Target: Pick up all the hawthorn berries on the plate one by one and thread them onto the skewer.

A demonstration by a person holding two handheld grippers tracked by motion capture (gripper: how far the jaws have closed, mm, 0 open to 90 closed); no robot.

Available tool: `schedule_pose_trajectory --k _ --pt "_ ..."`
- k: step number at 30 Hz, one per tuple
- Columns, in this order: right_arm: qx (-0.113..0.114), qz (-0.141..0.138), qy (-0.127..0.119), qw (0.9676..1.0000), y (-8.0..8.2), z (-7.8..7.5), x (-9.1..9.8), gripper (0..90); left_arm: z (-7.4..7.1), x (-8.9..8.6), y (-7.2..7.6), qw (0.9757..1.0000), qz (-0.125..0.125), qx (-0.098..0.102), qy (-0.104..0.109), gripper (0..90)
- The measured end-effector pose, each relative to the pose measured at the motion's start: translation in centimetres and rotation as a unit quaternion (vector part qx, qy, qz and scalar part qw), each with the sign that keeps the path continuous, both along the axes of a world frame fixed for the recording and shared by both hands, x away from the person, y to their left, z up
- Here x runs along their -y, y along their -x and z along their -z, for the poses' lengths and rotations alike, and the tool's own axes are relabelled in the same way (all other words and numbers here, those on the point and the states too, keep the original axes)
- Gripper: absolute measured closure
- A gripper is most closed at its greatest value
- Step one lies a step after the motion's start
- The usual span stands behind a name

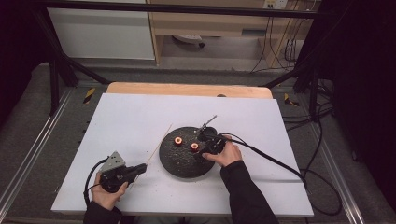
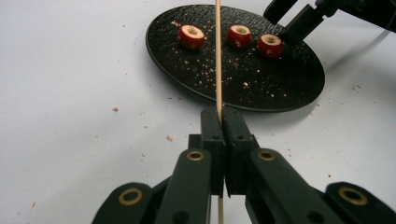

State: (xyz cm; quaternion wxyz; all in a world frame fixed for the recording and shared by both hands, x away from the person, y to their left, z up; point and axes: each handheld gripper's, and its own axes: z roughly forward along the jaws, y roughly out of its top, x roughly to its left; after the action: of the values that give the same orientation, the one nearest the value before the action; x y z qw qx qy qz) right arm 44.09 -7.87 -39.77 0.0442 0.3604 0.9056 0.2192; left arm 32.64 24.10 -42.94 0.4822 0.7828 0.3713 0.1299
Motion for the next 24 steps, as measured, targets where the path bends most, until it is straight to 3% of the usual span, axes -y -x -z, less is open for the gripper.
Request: schedule_pose_trajectory --k 2,10,18,24 --pt "-0.012 0.002 0.005 0.9999 -0.3 0.3 -0.3 41.8 0.0 0.0 0.0 1.0 0.001 0.001 -0.001 88.2" --pt "-0.044 0.008 0.013 0.9989 -1.1 0.9 -0.5 53.3 0.1 0.0 0.0 1.0 0.0 -0.001 -0.001 88.2" --pt "-0.068 0.008 0.014 0.9975 -1.3 1.2 -0.6 59.1 0.1 0.0 -0.1 1.0 0.001 -0.001 -0.002 88.2" --pt "-0.072 0.018 0.003 0.9972 -1.3 1.1 -0.6 60.7 0.1 0.0 0.0 1.0 0.001 0.0 -0.002 88.2"
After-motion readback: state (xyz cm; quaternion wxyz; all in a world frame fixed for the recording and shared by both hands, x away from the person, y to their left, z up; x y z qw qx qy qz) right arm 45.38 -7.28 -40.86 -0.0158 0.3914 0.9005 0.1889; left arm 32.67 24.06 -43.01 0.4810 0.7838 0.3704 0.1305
